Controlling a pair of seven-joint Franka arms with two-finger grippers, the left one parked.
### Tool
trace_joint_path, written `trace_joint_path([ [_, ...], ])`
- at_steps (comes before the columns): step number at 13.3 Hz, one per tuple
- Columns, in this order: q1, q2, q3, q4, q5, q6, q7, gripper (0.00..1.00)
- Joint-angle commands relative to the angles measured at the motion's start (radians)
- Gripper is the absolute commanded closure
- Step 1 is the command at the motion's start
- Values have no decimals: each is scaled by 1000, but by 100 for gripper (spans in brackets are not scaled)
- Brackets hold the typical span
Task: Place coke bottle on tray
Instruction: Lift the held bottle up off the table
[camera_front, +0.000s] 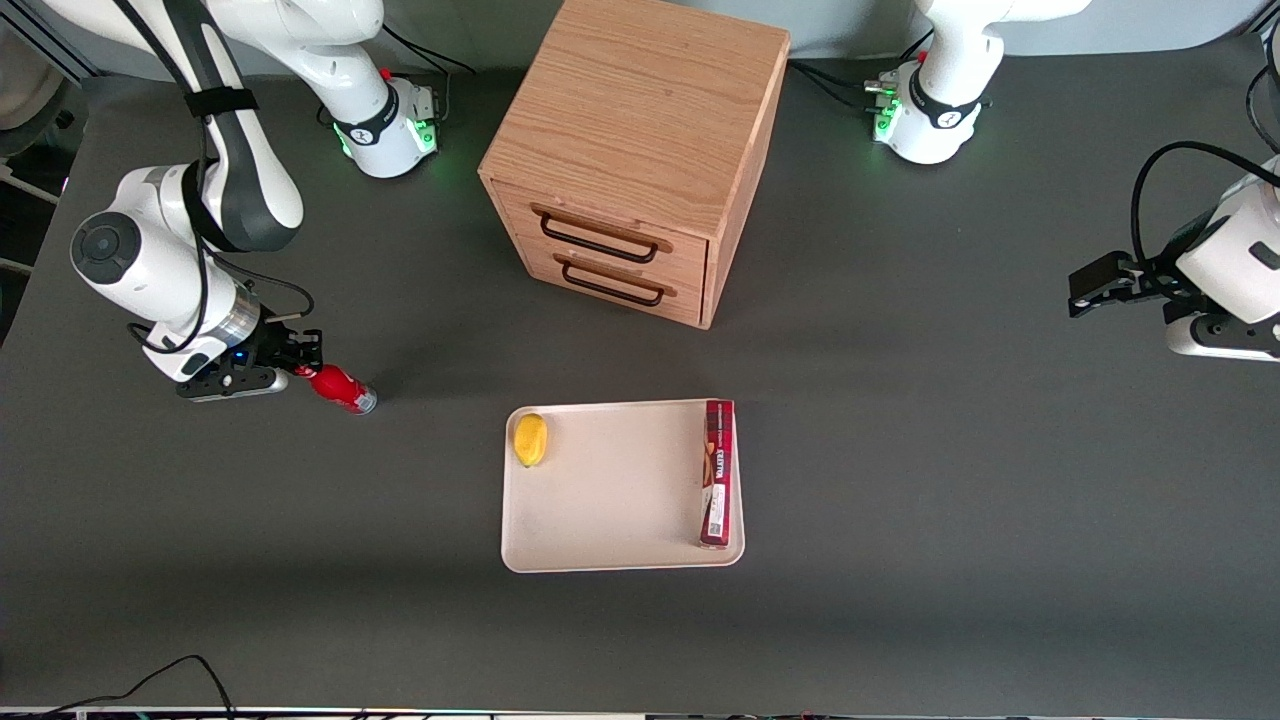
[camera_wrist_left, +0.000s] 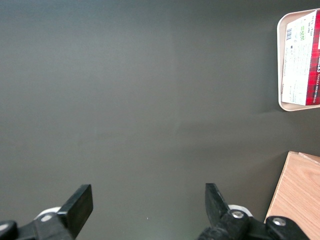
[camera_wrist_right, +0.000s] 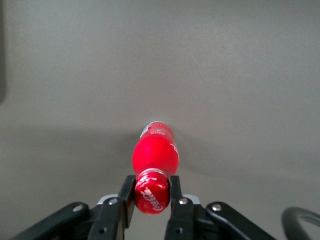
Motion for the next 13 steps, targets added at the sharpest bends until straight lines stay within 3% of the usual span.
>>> trace_joint_path([
  [1, -12, -30, 6, -27, 2, 13, -27, 100],
  [5, -12, -53, 6, 37, 4, -65, -15, 100],
  [13, -15, -34, 5, 673, 25, -834, 17, 100],
])
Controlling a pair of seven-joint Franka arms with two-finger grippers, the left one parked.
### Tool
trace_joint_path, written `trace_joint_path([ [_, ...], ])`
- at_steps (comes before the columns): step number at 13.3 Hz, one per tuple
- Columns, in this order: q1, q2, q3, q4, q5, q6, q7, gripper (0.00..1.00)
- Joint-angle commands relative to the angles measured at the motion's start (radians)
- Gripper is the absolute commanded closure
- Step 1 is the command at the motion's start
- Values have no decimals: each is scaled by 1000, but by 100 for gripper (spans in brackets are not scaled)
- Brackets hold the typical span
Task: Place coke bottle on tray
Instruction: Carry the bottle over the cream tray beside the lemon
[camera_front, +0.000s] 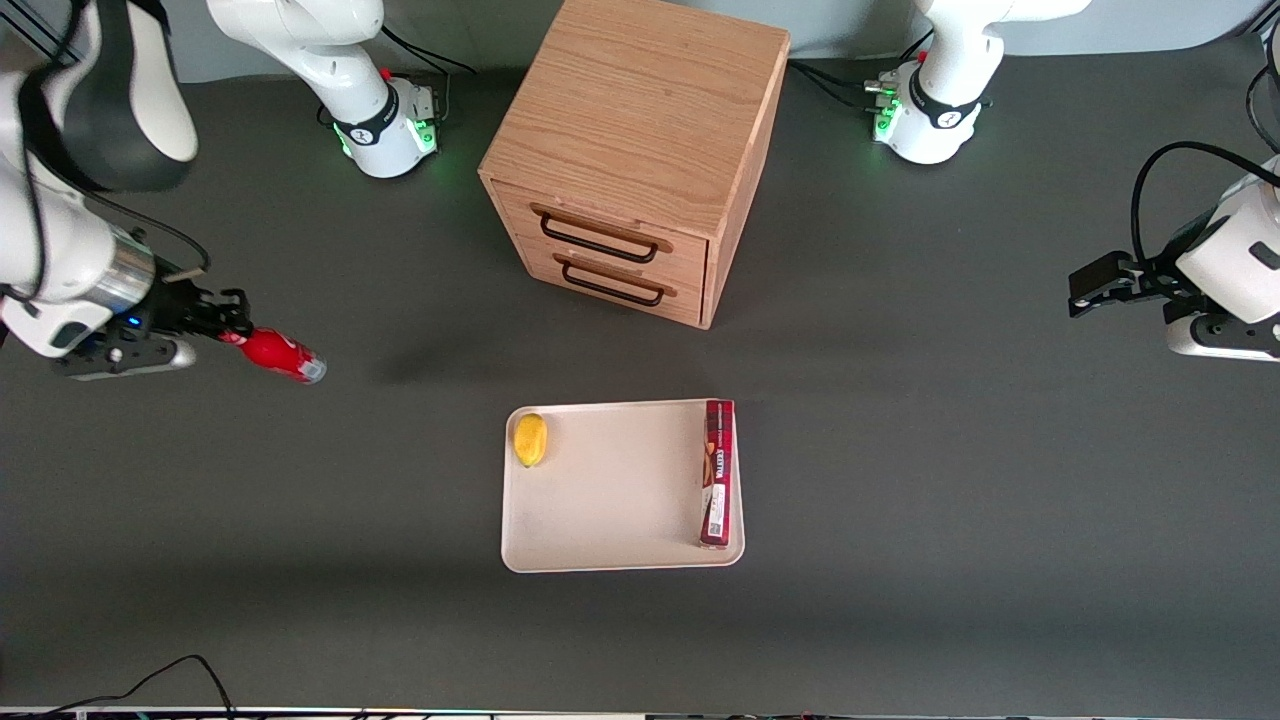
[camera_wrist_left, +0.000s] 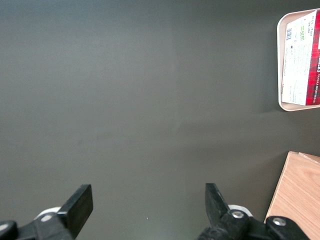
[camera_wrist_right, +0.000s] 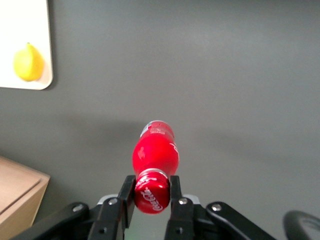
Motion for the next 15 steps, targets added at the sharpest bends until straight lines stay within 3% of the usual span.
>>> trace_joint_path([
  [1, -13, 41, 5, 279, 39, -230, 39, 100],
  [3, -8, 91, 2, 449, 51, -368, 50, 100],
  [6, 22, 197, 13, 563, 47, -400, 169, 100],
  [11, 235, 404, 10, 789, 42, -387, 477, 100],
  [15, 412, 517, 8, 826, 44, -213, 746, 100],
])
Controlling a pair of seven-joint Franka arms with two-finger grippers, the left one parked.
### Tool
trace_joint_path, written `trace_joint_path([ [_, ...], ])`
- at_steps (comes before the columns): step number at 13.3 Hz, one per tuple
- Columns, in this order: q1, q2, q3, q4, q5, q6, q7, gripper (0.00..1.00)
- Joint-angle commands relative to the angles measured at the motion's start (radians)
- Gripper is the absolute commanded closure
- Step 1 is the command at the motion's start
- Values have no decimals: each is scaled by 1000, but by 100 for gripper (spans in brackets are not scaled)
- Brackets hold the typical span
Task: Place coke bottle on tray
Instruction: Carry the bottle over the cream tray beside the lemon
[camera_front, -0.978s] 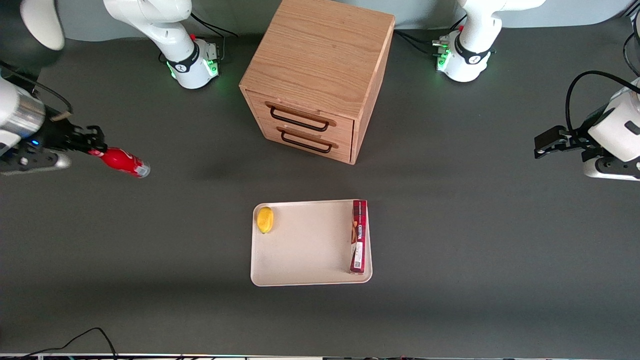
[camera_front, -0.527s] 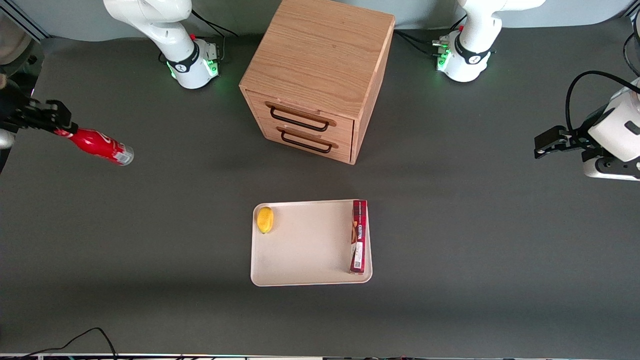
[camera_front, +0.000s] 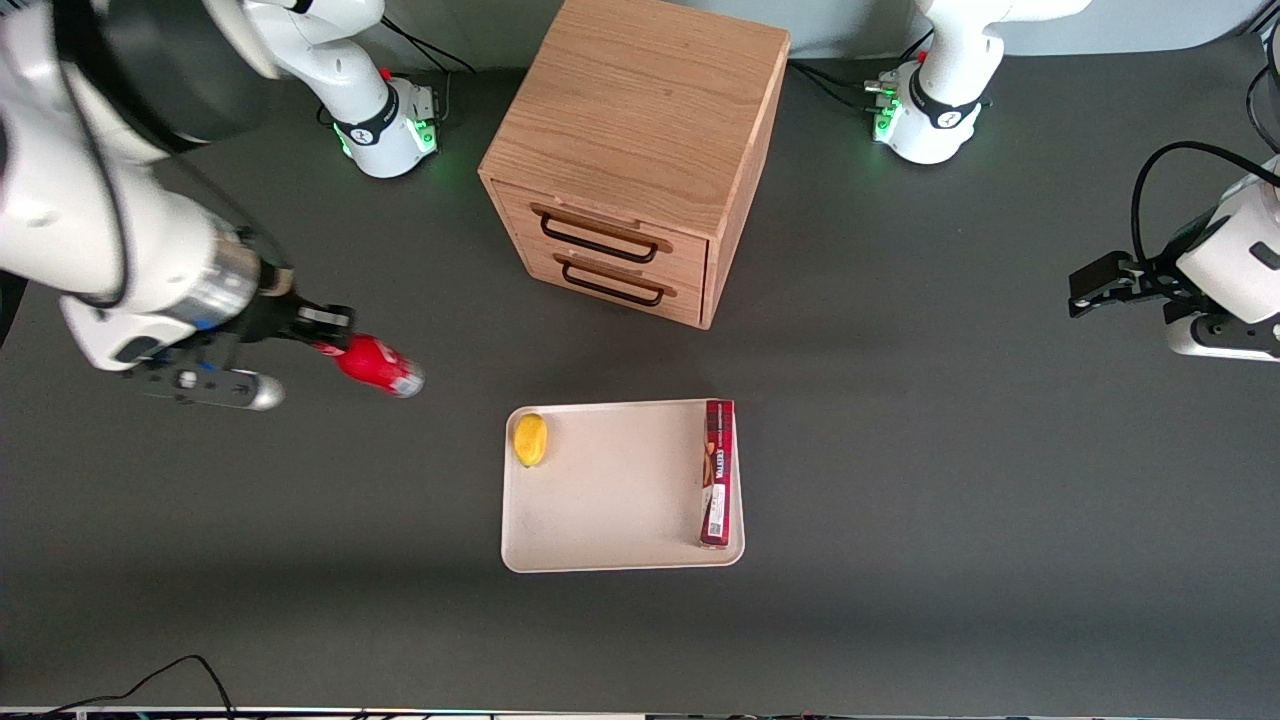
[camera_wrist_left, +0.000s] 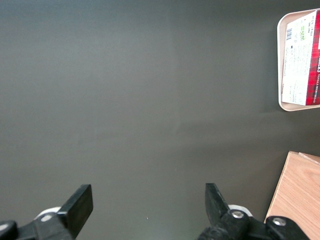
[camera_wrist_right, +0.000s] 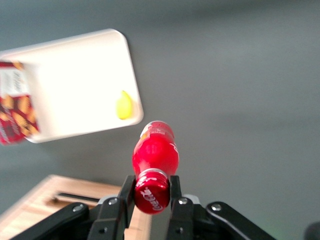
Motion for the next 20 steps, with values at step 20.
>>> trace_joint_path([
  [20, 244, 476, -193, 83, 5, 593, 182, 78],
])
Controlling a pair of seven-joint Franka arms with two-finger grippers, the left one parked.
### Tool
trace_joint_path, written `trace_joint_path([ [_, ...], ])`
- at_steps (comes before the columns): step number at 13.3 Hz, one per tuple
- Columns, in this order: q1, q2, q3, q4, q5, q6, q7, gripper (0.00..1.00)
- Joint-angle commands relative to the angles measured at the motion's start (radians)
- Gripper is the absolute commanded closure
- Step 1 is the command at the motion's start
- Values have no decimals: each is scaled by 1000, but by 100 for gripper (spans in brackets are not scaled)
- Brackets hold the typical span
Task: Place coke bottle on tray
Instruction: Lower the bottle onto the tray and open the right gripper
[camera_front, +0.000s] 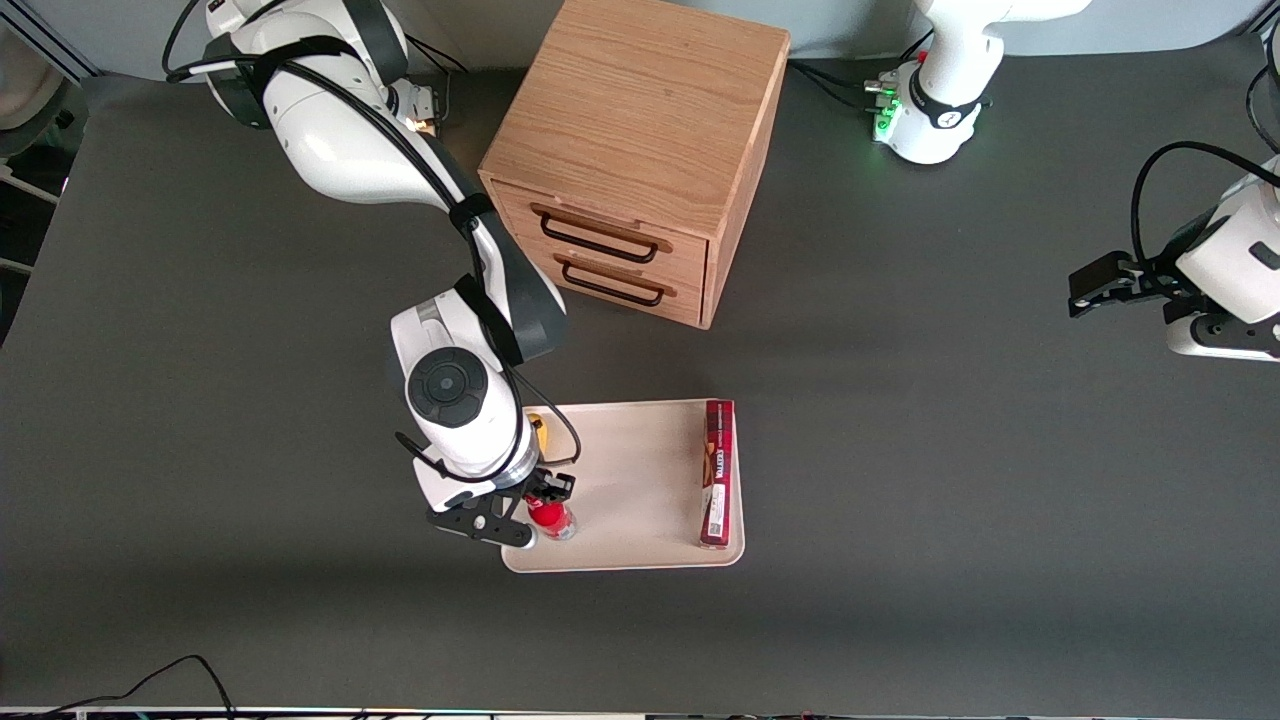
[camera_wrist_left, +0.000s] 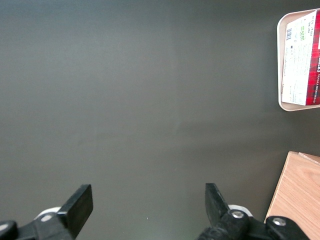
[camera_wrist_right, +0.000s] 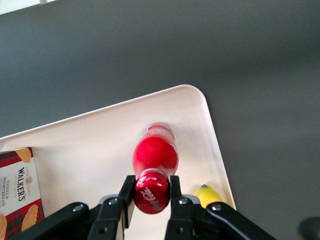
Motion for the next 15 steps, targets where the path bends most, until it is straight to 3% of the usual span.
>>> trace_joint_path([
  [1, 12, 31, -21, 42, 4, 4, 21, 23],
  [2, 14, 28, -25, 41, -2, 4, 21, 0],
  [5, 3, -12, -24, 25, -2, -27, 13, 0],
  [8, -37, -159, -15, -82, 13, -169, -54, 0],
  [12, -95, -548, -8, -504, 32, -180, -225, 0],
  [15, -204, -835, -7, -761, 30, -211, -431, 0],
])
